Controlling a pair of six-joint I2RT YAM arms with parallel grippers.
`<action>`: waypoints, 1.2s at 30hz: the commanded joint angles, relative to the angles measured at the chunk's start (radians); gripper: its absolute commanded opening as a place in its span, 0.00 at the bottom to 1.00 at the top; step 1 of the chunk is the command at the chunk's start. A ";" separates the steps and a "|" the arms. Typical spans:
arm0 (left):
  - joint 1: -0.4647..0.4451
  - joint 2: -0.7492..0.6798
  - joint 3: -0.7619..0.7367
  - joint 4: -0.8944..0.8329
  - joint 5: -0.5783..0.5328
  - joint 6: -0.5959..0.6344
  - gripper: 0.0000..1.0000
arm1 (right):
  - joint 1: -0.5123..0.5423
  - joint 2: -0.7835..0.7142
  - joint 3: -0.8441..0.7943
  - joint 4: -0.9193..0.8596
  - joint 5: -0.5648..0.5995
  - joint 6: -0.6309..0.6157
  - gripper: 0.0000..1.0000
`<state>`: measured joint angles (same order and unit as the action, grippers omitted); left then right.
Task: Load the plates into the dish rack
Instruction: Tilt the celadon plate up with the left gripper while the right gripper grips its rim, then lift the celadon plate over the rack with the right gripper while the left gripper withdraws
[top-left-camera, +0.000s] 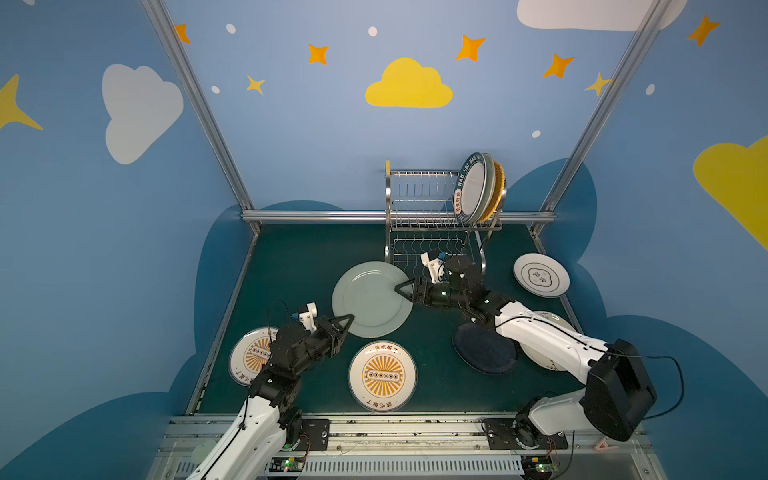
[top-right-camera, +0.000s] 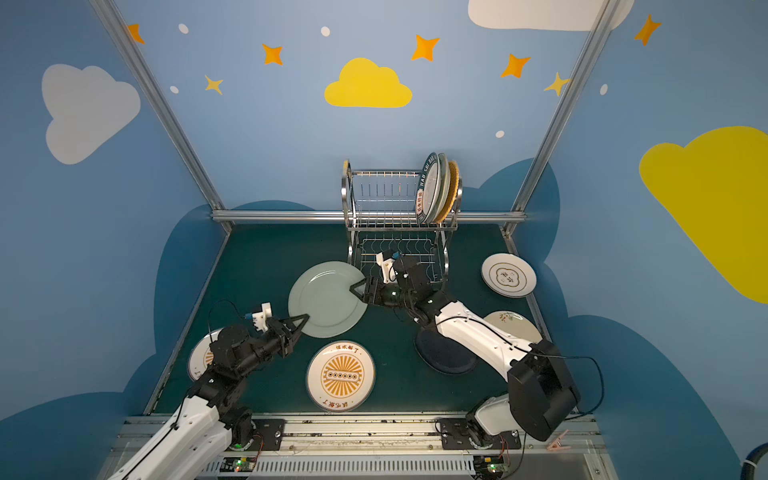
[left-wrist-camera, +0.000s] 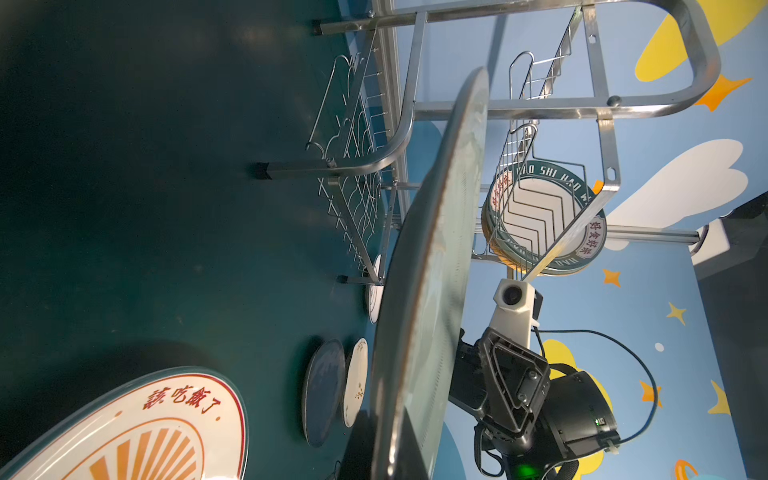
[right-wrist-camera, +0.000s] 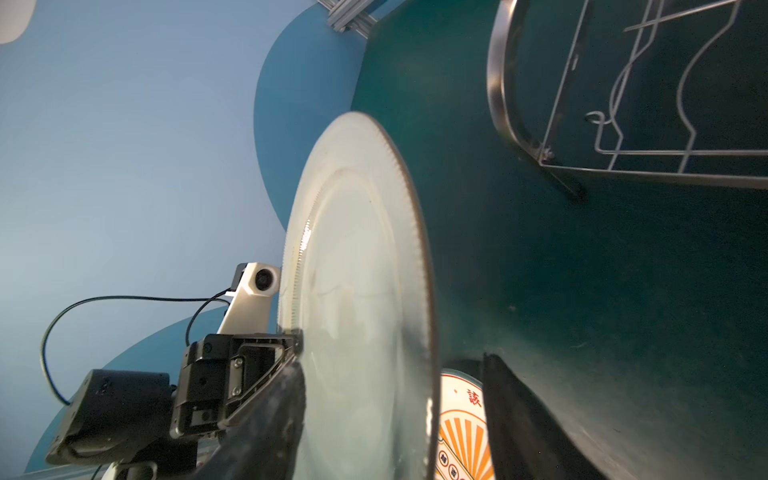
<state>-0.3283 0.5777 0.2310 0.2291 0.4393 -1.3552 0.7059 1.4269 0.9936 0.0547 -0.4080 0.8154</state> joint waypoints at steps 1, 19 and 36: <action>-0.006 -0.028 0.024 0.171 0.004 -0.007 0.04 | 0.005 0.006 0.014 0.069 -0.051 0.036 0.57; -0.007 -0.068 0.019 0.135 -0.007 0.011 0.04 | 0.007 0.053 0.018 0.108 -0.106 0.145 0.15; 0.006 -0.245 0.128 -0.281 -0.088 0.219 1.00 | 0.005 -0.224 0.031 -0.113 0.088 0.089 0.00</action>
<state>-0.3321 0.3843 0.3077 0.0807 0.3923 -1.2297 0.7113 1.2972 0.9890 -0.1047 -0.3580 0.9340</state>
